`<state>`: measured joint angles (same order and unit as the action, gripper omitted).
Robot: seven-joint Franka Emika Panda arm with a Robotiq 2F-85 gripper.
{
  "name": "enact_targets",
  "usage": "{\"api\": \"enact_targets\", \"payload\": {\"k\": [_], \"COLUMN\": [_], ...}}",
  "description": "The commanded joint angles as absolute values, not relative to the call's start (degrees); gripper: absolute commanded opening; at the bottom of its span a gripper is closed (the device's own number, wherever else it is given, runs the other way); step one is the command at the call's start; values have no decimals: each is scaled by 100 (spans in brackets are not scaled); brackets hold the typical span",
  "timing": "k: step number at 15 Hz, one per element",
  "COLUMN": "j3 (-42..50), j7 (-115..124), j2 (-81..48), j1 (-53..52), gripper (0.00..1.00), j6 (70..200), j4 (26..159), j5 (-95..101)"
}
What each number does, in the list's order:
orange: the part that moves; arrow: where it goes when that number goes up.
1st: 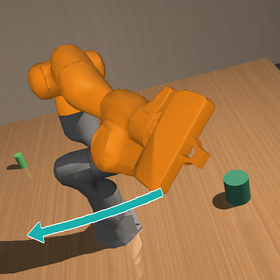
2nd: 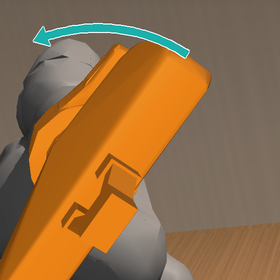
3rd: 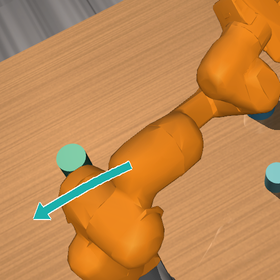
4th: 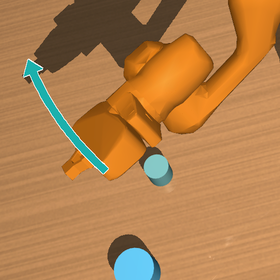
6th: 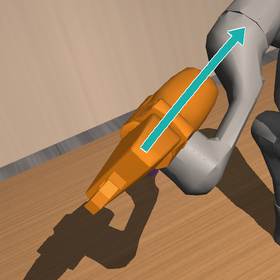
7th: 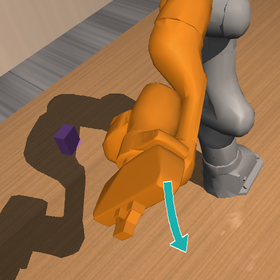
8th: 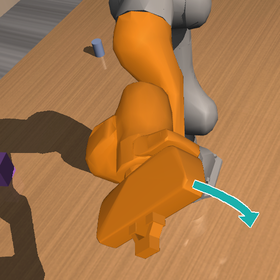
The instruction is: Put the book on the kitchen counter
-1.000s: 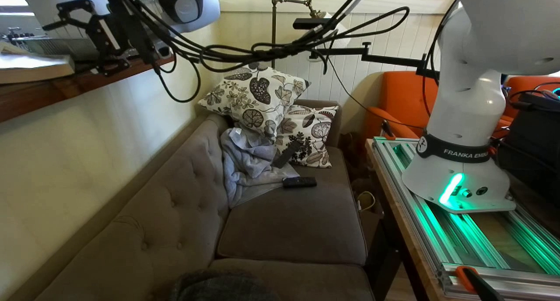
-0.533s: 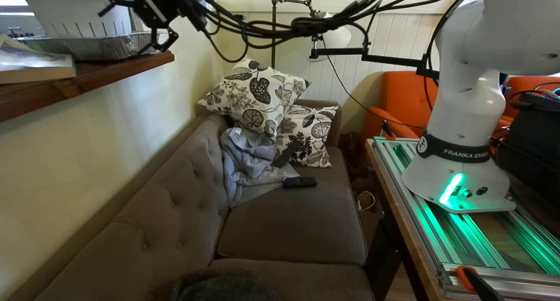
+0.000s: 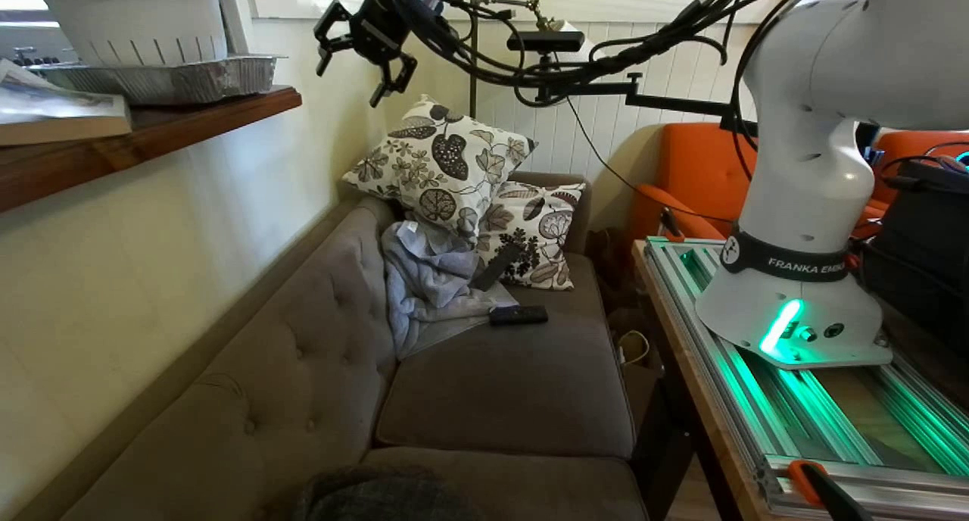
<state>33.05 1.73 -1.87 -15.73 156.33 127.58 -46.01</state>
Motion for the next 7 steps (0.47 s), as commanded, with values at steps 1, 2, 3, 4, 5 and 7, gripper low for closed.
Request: {"api": "enact_targets", "payload": {"k": [1, 2, 3, 4, 5, 7], "j3": [3440, 3547, 3608, 3622, 3621, 3618], "j7": [373, 517, 550, 554, 556, 561], "j2": [-165, -159, -159, -158, -158, -158], "j1": [-1576, -1575, -1575, -1575, -1585, -1605], "gripper": [100, 100, 100, 100, 100, 100], "j6": [15818, 15924, 15963, 15975, 15983, 15994], "j4": [12845, 12911, 12943, 12956, 12959, 12959], "j5": [-4160, -3870, -3751, -3715, -3709, -3707]}}
